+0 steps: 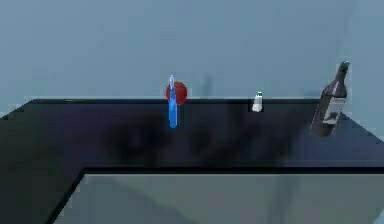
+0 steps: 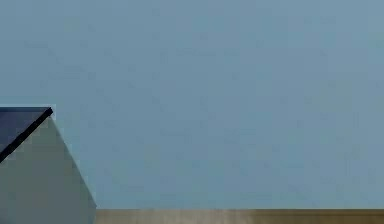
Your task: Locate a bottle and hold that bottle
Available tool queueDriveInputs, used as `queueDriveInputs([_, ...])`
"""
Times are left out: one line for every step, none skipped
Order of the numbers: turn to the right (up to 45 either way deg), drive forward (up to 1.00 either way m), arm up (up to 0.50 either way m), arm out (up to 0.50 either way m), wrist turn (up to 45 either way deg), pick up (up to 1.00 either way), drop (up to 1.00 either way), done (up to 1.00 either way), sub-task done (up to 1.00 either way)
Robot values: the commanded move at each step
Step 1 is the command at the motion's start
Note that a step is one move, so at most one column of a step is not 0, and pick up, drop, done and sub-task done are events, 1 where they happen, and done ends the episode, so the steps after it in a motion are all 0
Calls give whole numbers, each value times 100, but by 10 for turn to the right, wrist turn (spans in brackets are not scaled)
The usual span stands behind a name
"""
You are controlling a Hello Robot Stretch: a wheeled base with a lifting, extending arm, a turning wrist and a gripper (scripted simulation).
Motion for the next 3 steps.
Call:
queueDriveInputs([450, 0, 0, 0, 0, 0, 0, 0, 0])
queueDriveInputs([450, 0, 0, 0, 0, 0, 0, 0, 0])
queueDriveInputs([0, 5, 0, 0, 0, 0, 0, 0, 0])
